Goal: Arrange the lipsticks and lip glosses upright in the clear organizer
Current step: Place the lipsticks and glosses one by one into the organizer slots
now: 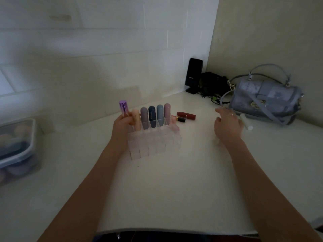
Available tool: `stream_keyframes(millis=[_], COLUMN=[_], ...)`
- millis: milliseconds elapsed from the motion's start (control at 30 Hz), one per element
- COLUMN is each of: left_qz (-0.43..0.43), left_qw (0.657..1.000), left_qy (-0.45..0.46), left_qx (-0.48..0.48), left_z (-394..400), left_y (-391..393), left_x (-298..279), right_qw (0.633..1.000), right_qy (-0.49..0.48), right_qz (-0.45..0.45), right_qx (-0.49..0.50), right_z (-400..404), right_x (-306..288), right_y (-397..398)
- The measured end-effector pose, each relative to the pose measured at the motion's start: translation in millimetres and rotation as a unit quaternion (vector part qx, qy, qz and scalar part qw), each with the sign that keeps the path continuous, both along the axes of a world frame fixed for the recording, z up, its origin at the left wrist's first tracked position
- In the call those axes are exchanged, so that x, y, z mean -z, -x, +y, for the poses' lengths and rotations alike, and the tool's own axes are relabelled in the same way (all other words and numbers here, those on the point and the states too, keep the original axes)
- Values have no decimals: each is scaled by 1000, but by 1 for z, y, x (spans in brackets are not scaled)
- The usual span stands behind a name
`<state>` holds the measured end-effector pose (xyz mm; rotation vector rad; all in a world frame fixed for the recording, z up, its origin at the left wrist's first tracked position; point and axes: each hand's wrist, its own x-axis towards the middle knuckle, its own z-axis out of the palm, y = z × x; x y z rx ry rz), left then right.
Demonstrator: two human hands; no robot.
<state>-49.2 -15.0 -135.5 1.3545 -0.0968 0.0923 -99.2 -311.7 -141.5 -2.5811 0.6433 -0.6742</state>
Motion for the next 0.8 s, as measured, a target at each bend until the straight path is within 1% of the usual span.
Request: stream_keyframes(millis=[133,267,367,433,500,600,700,767,800], left_qz=[9,18,15,10,-1,13,18,22,29], left_qw=[1000,999,997,997,998,998,998,999,998], left_qy=[3,17,47,43,21,6,1,4,13], left_qx=[10,29,61,66,64,56,53,49,45], left_z=[-21,-36,-46,-50,-49,-44,-42,-44,-43], left_y=[2,4,5,6,6,0,0,3,5], left_x=[-1,-3,-4,-5,-2,3,5,3,1], right_qw=[996,991,991,992,994,996,985,965,954], right_qy=[-10,-21,-53,-39,-29,-48,-129,-189,-212], right_qz=[62,103,95,82,49,-15,-113,-178,-197], right_qx=[56,77,83,90,92,79,28,-38,-77], right_z=[-32,-52,-60,-63,-64,-65,-54,-37,-27], right_x=[6,10,17,23,27,29,19,9,4], right_y=[5,3,-2,-5,-8,-9,-8,-6,-6])
